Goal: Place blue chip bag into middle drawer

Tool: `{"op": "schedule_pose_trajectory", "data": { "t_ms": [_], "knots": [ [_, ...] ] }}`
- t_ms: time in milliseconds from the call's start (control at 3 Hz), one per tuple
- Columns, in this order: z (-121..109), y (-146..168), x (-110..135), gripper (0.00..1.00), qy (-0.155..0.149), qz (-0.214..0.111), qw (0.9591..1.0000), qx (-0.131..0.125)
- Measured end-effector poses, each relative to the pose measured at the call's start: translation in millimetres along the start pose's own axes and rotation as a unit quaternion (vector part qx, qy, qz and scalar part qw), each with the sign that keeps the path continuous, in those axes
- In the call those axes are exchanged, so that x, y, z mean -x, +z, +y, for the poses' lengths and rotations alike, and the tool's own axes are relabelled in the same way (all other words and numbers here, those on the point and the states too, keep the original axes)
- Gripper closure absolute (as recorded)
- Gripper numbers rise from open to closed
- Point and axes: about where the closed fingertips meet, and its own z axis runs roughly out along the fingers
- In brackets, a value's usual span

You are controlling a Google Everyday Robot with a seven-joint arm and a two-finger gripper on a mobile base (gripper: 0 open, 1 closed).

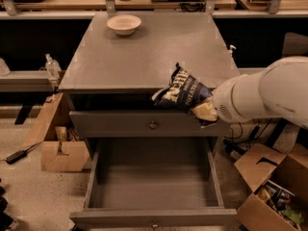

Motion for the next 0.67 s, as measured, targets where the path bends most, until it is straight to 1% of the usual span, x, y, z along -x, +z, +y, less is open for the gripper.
{"op": "schedule_pose_trajectory", "data": {
  "t_ms": [333, 667],
  "knots": [
    [2, 1, -2, 1.00, 0.000, 0.002, 1.0000, 0.001],
    [4, 15, -24, 1.00, 0.014, 0.012, 0.9998, 0.010]
  ]
}}
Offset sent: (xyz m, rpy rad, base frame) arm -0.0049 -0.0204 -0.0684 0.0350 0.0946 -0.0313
